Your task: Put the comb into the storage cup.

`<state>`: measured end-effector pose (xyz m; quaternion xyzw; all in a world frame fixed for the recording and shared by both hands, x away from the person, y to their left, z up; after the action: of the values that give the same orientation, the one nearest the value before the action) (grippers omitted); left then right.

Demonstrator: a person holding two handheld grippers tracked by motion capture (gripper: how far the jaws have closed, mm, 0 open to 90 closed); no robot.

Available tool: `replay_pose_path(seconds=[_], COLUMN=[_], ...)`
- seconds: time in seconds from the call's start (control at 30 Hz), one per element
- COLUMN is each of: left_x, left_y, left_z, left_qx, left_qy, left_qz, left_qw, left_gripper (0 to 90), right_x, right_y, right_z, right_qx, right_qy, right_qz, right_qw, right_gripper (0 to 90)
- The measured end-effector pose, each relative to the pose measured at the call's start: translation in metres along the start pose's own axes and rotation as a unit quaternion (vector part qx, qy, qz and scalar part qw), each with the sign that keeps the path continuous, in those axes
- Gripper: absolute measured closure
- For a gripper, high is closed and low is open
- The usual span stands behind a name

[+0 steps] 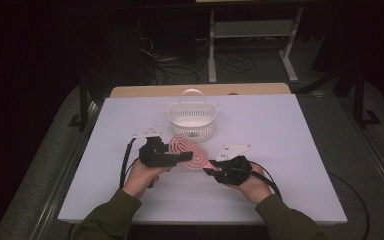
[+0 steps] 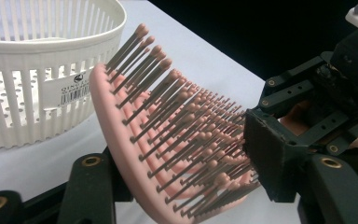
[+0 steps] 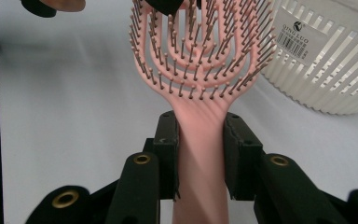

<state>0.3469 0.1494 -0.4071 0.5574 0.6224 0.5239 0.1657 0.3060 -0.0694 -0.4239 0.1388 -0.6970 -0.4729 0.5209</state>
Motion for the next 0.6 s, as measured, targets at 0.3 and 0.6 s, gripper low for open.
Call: replay_pose_path(seconds=[0.3,0.6], left_x=[0.0004,0.0006], left_y=[0.0,0.0], left_z=[0.0002,-0.0001], left_qx=[0.005,0.012], left_qy=[-0.011,-0.021], left_qz=[0.002,0.004], left_qw=[0.9999,0.9997], left_gripper=[48.4,52.4], right_x=[-0.0017,-0.0033], right_y=[-0.0009,-0.001], right_z=[0.0004,0.0014], right_qx=[0.01,0.018], right_qy=[-0.003,-0.005], right_qz=[0.004,0.006], right_qw=[0.9999,0.9998], right_gripper=[68.7,68.8])
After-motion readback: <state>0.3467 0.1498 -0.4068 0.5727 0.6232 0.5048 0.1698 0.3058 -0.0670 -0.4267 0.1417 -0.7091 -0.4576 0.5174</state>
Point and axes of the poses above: each handheld gripper's, and its own axes: x roughly backward along the jaws, y roughly out of its top, z roughly to its left, the point moved 3 cm from there along -x, roughly forward along the jaws, and after that the axes turned 1 degree about -z, right-handed, at the moved point
